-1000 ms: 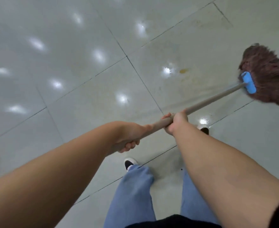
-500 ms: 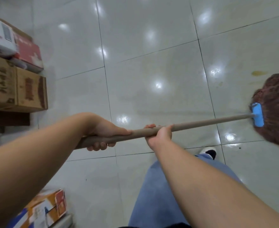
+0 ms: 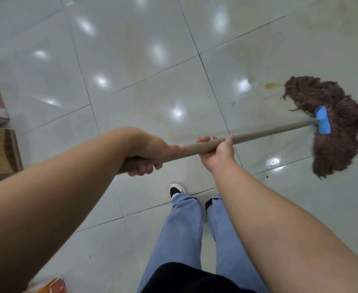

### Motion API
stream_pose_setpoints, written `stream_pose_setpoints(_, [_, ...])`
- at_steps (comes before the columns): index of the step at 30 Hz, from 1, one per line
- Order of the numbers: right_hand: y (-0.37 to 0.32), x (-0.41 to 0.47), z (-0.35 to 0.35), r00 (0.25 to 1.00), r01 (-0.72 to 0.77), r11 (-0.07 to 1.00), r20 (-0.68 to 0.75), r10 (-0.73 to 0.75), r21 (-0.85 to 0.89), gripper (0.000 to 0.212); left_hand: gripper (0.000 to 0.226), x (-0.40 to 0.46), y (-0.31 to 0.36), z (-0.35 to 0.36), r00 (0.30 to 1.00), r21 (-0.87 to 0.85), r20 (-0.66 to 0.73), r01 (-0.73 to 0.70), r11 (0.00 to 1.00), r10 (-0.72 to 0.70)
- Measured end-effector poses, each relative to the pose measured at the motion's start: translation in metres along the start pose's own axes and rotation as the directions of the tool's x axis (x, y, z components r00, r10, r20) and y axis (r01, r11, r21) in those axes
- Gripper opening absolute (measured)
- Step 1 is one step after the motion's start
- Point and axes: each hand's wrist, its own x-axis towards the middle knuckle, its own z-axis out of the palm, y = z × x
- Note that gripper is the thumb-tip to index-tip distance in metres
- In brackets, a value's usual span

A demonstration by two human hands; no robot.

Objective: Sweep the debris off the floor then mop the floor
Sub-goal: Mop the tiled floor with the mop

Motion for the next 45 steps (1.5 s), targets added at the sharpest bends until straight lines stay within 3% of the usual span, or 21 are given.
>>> stream_pose_setpoints(3, [-0.066, 0.015, -0.024, 0.99, 0.115, 0.992, -0.073, -0.118, -0.049, 0.046, 0.067, 0.008, 0.069, 0.031, 0.996, -0.017, 0.02, -0.083, 0.996, 0.083])
stream_pose_setpoints(8, [-0.162, 0.022, -0.069, 0.94, 0.189, 0.97, -0.257, -0.224, -0.154, 0.048, 0.07, 0.016, 0.156, 0.097, 0.963, -0.133, 0.176, -0.18, 0.974, 0.202])
stream_pose_setpoints(13, [-0.163, 0.029, -0.072, 0.907, 0.236, 0.964, -0.329, -0.263, -0.122, 0.047, 0.07, 0.019, 0.156, 0.1, 0.94, -0.198, 0.244, -0.192, 0.961, 0.238])
stream_pose_setpoints(20, [-0.023, 0.04, -0.026, 0.943, 0.104, 0.969, -0.289, -0.168, -0.223, 0.041, 0.065, 0.065, 0.017, 0.033, 0.959, -0.119, 0.229, -0.143, 0.983, 0.167])
stream_pose_setpoints(29, [0.28, 0.039, 0.049, 0.969, -0.026, 0.961, -0.244, -0.044, -0.277, 0.046, 0.069, 0.1, -0.276, -0.072, 0.99, -0.054, 0.137, -0.038, 0.998, 0.045])
stream_pose_setpoints(35, [0.453, 0.011, 0.087, 0.973, -0.153, 0.942, -0.212, 0.09, -0.3, 0.047, 0.07, 0.082, -0.445, -0.122, 0.977, -0.05, 0.188, 0.109, 0.993, -0.098])
stream_pose_setpoints(39, [0.486, 0.009, 0.098, 0.966, -0.192, 0.935, -0.228, 0.125, -0.299, 0.048, 0.07, 0.085, -0.48, -0.131, 0.983, -0.05, 0.141, 0.126, 0.991, -0.117])
stream_pose_setpoints(45, [0.468, 0.022, 0.095, 0.954, -0.203, 0.932, -0.275, 0.119, -0.3, 0.049, 0.071, 0.095, -0.46, -0.127, 0.985, -0.003, 0.108, 0.135, 0.991, -0.134])
